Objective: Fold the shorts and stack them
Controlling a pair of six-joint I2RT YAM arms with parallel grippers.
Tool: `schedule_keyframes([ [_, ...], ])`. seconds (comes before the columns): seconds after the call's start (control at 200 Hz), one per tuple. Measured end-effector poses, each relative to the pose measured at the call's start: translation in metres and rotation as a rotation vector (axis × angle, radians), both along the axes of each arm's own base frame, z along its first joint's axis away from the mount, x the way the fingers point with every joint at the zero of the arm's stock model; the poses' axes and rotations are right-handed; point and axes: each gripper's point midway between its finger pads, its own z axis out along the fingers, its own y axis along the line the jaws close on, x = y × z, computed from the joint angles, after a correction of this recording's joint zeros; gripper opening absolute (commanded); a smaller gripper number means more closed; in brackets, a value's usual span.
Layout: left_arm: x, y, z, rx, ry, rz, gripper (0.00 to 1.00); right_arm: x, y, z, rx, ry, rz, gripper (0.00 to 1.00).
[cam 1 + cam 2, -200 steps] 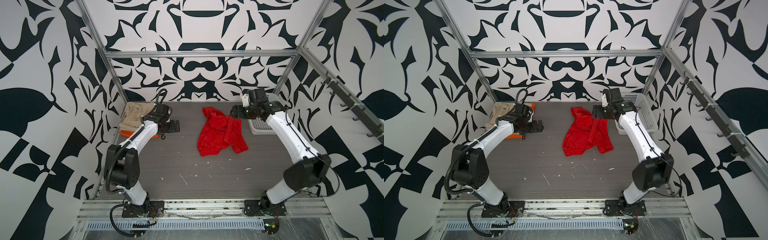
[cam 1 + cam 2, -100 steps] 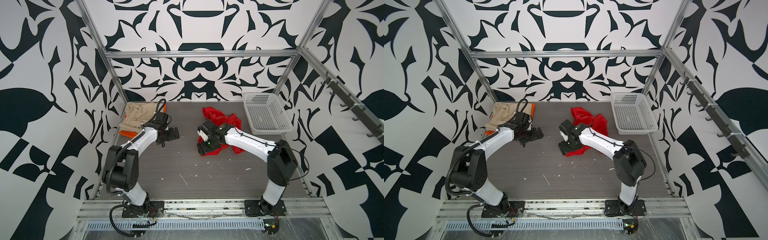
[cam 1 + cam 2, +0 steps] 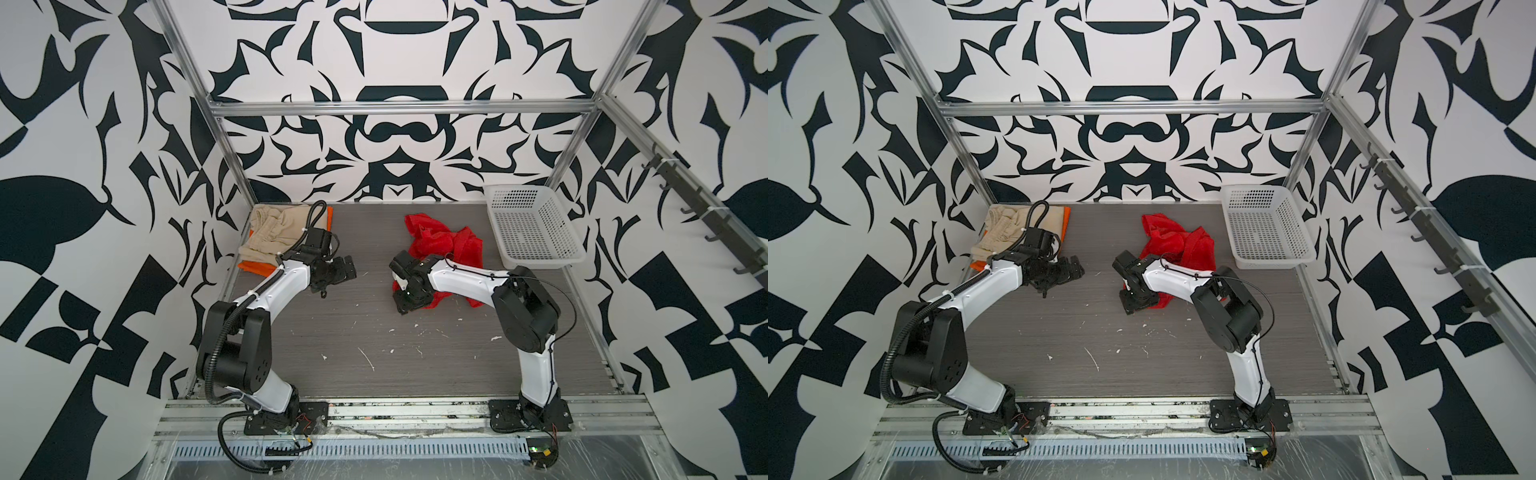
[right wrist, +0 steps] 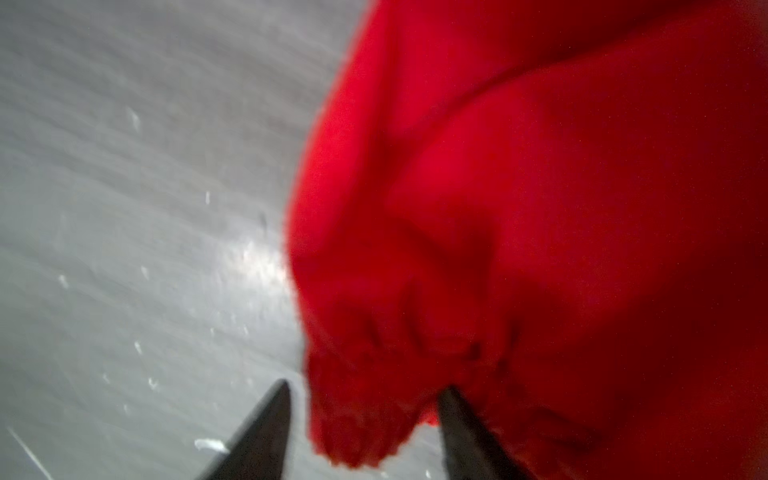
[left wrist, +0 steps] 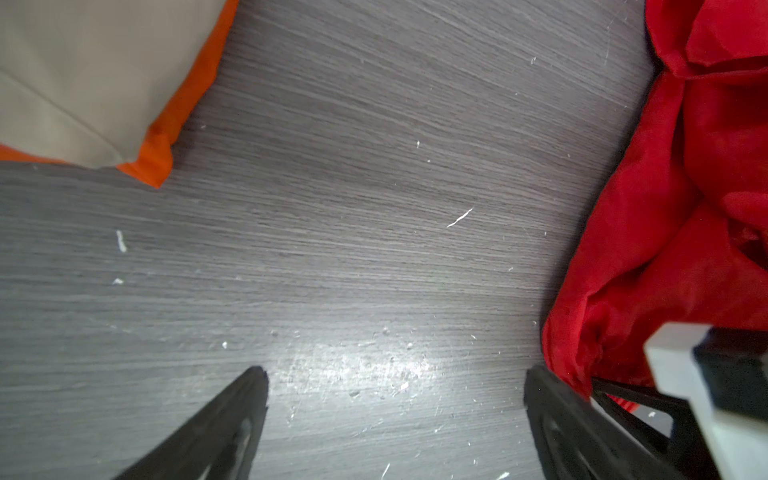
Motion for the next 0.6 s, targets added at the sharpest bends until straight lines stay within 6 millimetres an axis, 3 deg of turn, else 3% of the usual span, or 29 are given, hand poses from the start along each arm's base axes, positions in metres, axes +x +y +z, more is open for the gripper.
schedule_keyframes([
  [0.225,-0.001,0.001,0.009,-0.007,-0.026,0.001,1.0,0.014,-0.003,0.002,-0.019,-0.073,-0.019,0.03],
  [0.36,0.0,-0.001,0.018,-0.017,-0.058,-0.013,1.0,0.015,-0.001,0.028,0.01,-0.117,0.018,0.0],
  [0.47,-0.002,-0.005,0.028,-0.046,-0.111,-0.045,0.99,0.02,0.008,0.091,0.103,-0.208,0.061,0.0],
  [0.6,-0.004,-0.016,0.05,-0.102,-0.207,-0.114,0.96,0.031,0.023,0.205,0.29,-0.403,0.111,0.0],
])
